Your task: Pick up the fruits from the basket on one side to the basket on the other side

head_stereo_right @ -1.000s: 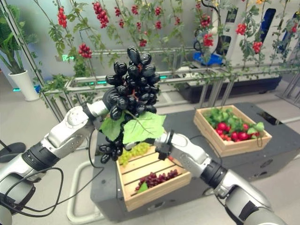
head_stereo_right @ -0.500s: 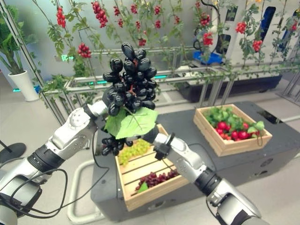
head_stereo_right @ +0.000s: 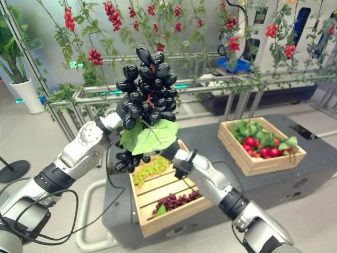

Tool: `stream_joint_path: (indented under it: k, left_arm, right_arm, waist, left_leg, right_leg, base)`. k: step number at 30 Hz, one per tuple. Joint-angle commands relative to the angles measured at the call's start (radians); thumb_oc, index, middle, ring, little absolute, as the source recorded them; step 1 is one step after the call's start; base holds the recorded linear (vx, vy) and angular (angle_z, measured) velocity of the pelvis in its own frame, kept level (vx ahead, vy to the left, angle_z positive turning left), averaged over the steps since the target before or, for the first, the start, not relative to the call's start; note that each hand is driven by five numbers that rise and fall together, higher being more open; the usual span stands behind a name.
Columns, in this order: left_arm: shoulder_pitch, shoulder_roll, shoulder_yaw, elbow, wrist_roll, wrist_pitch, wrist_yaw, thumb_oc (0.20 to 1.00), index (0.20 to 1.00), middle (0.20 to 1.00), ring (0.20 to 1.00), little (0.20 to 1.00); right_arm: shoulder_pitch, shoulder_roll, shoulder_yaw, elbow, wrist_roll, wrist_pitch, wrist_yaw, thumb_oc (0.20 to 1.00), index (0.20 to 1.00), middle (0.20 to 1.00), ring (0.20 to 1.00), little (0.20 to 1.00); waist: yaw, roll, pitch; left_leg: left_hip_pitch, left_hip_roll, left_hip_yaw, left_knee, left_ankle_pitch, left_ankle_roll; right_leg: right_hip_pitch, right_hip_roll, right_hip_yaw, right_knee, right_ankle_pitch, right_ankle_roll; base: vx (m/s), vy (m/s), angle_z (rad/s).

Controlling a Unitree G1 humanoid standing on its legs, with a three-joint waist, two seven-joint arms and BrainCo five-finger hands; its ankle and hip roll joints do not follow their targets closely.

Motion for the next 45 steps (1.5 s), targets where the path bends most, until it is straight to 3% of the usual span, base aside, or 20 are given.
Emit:
stream_joint_path:
  k: [1,30,31,32,45]
  left_arm:
    - [-0.026,-0.03,0.053,0.072,0.016,-0.057,0.009,0.2,0.2,0.2,0.2,0.2]
    - [0.017,-0.048,0.082,0.061,0.036,-0.051,0.0,0.2,0.2,0.2,0.2,0.2]
    - [0.017,-0.048,0.082,0.061,0.036,-0.051,0.0,0.3,0.3,0.3,0.3,0.3]
    - [0.02,-0.044,0.087,0.061,0.034,-0.05,0.001,1.0,1.0,1.0,1.0,1.0]
    - [0.068,-0.005,0.133,0.039,0.013,-0.05,-0.022,1.0,1.0,1.0,1.0,1.0]
  right_arm:
    - [-0.063,0.086,-0.074,-0.003,0.067,-0.079,-0.008,0.2,0.2,0.2,0.2,0.2]
    - [-0.026,0.082,-0.085,0.001,0.068,-0.068,0.0,0.2,0.2,0.2,0.2,0.2]
    - [-0.026,0.082,-0.085,0.001,0.068,-0.068,0.0,0.2,0.2,0.2,0.2,0.2]
    - [-0.026,0.079,-0.085,0.001,0.063,-0.067,0.0,0.2,0.2,0.2,0.2,0.2]
    - [0.0,0.031,-0.12,0.004,0.053,-0.067,0.006,0.2,0.2,0.2,0.2,0.2]
  waist:
    - [-0.005,-0.044,-0.037]
    - [-0.006,-0.046,-0.035]
    - [-0.006,-0.046,-0.035]
    - [-0.005,-0.047,-0.035]
    - [-0.004,-0.047,-0.036]
  left_leg:
    - [-0.002,-0.066,0.018,0.019,-0.034,0.034]
    - [0.004,-0.067,0.018,0.021,-0.041,0.036]
    - [0.004,-0.067,0.018,0.021,-0.041,0.036]
    - [0.004,-0.065,0.017,0.021,-0.041,0.036]
    - [0.01,-0.065,0.016,0.019,-0.043,0.035]
  right_leg:
    - [0.014,-0.058,0.024,0.024,0.014,0.124]
    - [0.021,-0.061,0.019,0.028,0.009,0.123]
    - [0.021,-0.061,0.019,0.028,0.009,0.123]
    - [0.021,-0.061,0.019,0.028,0.009,0.123]
    - [0.025,-0.063,0.016,0.028,0.006,0.123]
  base:
    - [0.0,0.0,0.0]
    - [0.0,0.0,0.0]
    - [0.0,0.0,0.0]
    - [0.0,0.0,0.0]
    - [0.0,0.0,0.0]
